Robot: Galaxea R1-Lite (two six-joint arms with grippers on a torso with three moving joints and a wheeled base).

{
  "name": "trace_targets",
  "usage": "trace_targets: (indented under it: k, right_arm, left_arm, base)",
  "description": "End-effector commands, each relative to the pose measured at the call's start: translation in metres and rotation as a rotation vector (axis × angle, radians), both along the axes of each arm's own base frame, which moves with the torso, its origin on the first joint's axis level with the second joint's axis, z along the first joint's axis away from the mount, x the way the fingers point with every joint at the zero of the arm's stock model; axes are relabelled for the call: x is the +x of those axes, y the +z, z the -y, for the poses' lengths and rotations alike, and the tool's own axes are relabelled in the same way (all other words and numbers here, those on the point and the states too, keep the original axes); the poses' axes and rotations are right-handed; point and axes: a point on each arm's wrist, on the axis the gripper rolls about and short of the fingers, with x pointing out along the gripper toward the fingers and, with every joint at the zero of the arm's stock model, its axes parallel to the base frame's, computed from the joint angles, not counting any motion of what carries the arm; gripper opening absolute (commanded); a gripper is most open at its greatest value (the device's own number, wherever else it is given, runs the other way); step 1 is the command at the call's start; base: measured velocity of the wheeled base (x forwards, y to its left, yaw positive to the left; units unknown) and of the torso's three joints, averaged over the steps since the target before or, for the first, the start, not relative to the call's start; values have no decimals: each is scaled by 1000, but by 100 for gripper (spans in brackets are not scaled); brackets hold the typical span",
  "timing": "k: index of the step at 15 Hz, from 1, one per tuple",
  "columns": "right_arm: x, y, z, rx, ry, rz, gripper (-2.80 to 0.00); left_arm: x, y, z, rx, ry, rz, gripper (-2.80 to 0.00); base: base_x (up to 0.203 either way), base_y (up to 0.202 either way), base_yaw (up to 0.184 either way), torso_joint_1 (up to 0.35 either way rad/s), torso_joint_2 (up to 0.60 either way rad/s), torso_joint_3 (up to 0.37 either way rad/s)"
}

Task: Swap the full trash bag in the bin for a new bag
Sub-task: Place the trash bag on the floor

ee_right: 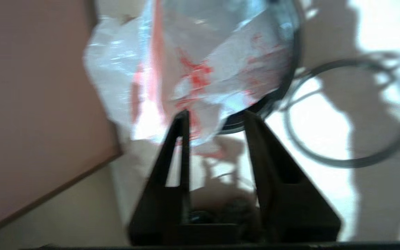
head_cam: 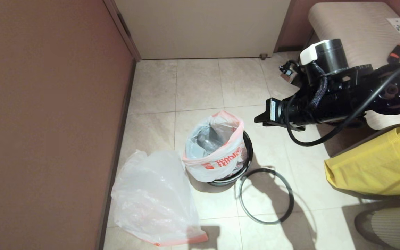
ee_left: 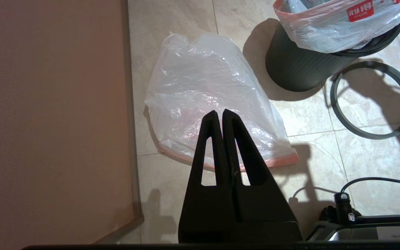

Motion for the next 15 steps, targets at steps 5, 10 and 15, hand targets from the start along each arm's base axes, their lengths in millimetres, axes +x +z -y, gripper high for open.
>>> trace_targets:
  k: [5,10,15]
  right_arm:
    - [-9,2,-19,-160,23,117,0]
    - [-11,-5,-41,-200,47,134,0]
    - [11,-19,-56,-261,6,147,0]
  left_arm:
    - [0,0,0,0,1,-2,-280]
    - [0,0,0,0,1,-1,-280]
    - [0,0,0,0,1,-2,-280]
  base:
    - [0,0,0,0,0,0]
    - [0,0,0,0,0,0]
    - [0,0,0,0,0,0]
